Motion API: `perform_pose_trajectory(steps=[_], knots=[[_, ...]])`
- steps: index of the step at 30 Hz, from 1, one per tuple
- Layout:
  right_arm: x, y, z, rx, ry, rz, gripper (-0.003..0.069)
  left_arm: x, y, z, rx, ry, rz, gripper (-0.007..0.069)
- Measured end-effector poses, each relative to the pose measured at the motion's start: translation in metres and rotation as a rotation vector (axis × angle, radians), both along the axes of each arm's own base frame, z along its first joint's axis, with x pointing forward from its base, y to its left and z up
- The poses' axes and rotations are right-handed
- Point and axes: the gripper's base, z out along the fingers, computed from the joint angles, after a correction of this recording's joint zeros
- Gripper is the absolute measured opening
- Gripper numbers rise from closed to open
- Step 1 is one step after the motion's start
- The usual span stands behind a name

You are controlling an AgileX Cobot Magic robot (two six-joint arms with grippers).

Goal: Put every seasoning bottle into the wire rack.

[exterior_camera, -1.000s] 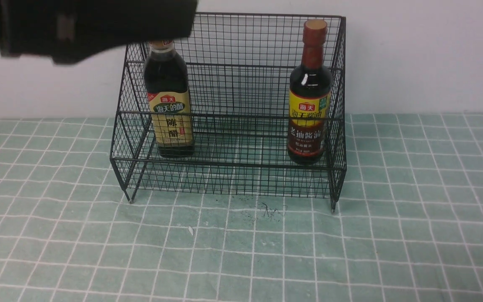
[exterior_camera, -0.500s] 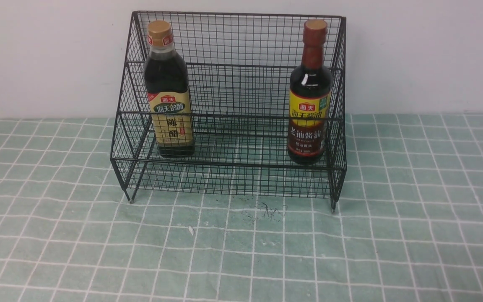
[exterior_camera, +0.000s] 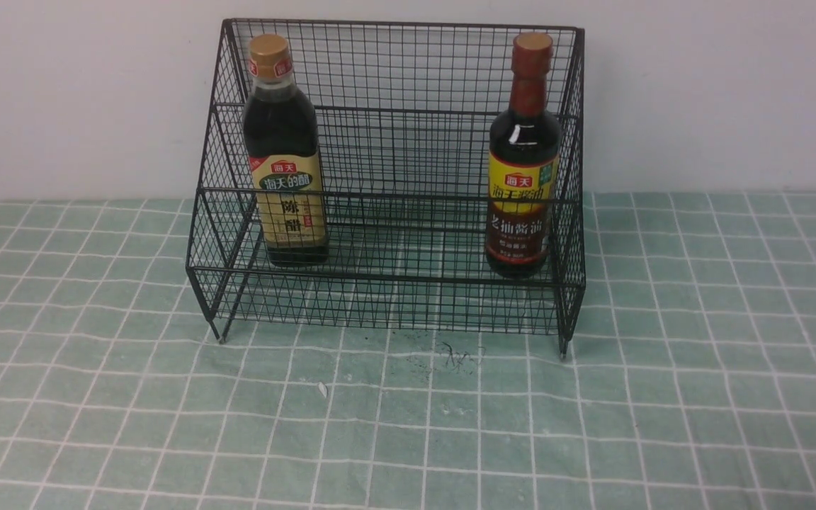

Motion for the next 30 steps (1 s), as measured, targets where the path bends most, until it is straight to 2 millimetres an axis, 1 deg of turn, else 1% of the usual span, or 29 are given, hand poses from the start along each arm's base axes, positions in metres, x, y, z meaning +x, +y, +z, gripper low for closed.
perform_pose_trajectory(steps=[6,9,12,14,16,17,18,19,22,24,25,26,27,28,30], knots=[[0.000,0.000,0.000,0.000,0.000,0.000,-0.0015,0.004,0.010,0.000,-0.009,-0.011,0.130,-0.0006],[0.000,0.000,0.000,0.000,0.000,0.000,-0.0015,0.004,0.014,-0.010,-0.015,-0.034,0.175,-0.0006],[0.000,0.000,0.000,0.000,0.000,0.000,-0.0015,0.001,0.016,-0.027,-0.017,-0.076,0.190,-0.0006],[0.000,0.000,0.000,0.000,0.000,0.000,-0.0015,-0.009,0.021,-0.054,-0.038,-0.144,0.229,-0.0006],[0.000,0.000,0.000,0.000,0.000,0.000,-0.0015,-0.011,0.023,-0.081,-0.037,-0.180,0.260,-0.0006],[0.000,0.000,0.000,0.000,0.000,0.000,-0.0015,-0.014,0.024,-0.087,-0.041,-0.197,0.267,-0.0006],[0.000,0.000,0.000,0.000,0.000,0.000,-0.0015,-0.016,0.026,-0.112,-0.043,-0.221,0.294,-0.0006],[0.000,0.000,0.000,0.000,0.000,0.000,-0.0015,-0.016,0.027,-0.131,-0.047,-0.231,0.314,-0.0006],[0.000,0.000,0.000,0.000,0.000,0.000,-0.0015,-0.016,0.028,-0.178,-0.054,-0.242,0.348,-0.0006],[0.000,0.000,0.000,0.000,0.000,0.000,-0.0015,-0.016,0.028,-0.227,-0.054,-0.212,0.360,-0.0006],[0.000,0.000,0.000,0.000,0.000,0.000,-0.0015,-0.017,0.028,-0.237,-0.056,-0.214,0.359,-0.0006],[0.000,0.000,0.000,0.000,0.000,0.000,-0.0015,-0.017,0.028,-0.257,-0.053,-0.196,0.359,-0.0006],[0.000,0.000,0.000,0.000,0.000,0.000,-0.0015,-0.017,0.028,-0.267,-0.051,-0.187,0.359,-0.0006],[0.000,0.000,0.000,0.000,0.000,0.000,-0.0015,-0.015,0.028,-0.281,-0.044,-0.161,0.359,-0.0006],[0.000,0.000,0.000,0.000,-0.001,0.000,-0.0015,-0.014,0.028,-0.297,-0.034,-0.124,0.359,-0.0006]])
